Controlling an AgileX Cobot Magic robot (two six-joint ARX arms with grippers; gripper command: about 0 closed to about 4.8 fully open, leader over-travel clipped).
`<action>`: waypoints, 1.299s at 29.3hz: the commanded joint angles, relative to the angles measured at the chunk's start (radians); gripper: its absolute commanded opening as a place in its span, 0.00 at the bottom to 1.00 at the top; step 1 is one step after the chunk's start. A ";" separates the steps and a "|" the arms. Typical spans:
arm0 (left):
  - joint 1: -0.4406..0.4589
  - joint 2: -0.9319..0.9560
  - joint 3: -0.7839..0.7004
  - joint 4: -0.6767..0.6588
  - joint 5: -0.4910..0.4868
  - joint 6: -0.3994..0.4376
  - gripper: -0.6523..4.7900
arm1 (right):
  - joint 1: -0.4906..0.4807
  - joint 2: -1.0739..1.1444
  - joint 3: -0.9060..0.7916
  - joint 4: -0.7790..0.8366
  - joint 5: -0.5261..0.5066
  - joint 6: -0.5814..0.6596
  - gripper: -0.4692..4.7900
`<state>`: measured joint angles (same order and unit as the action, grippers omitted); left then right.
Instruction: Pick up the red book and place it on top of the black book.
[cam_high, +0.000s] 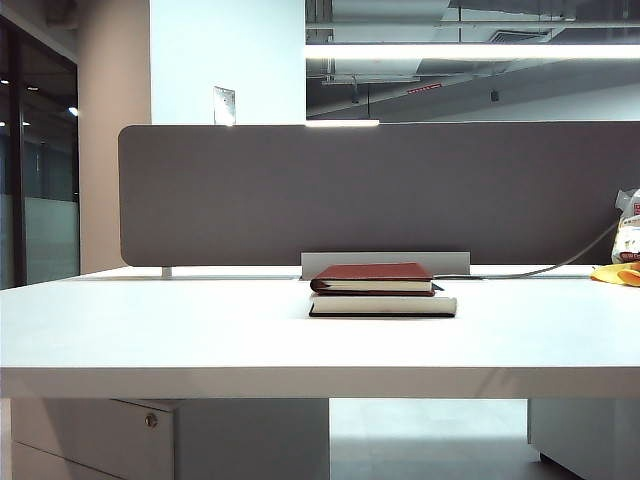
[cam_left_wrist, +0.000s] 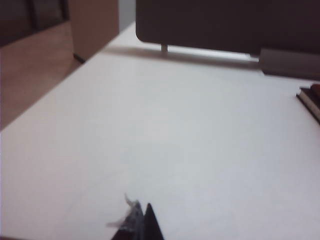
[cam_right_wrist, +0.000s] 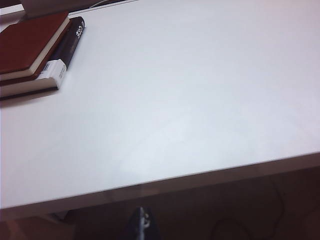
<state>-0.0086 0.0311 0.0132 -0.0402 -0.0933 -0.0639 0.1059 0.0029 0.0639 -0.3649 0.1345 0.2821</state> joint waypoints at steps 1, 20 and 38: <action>0.001 -0.025 0.003 0.012 0.004 0.004 0.11 | -0.013 0.000 0.001 0.002 0.002 -0.002 0.08; 0.038 -0.028 -0.006 -0.008 0.003 0.004 0.11 | -0.072 0.000 0.001 0.002 0.002 -0.002 0.08; 0.033 -0.028 -0.006 -0.011 0.005 0.011 0.11 | -0.071 0.000 0.001 0.002 0.002 -0.002 0.08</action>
<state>0.0261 0.0025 0.0074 -0.0639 -0.0906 -0.0597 0.0345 0.0029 0.0639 -0.3649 0.1349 0.2821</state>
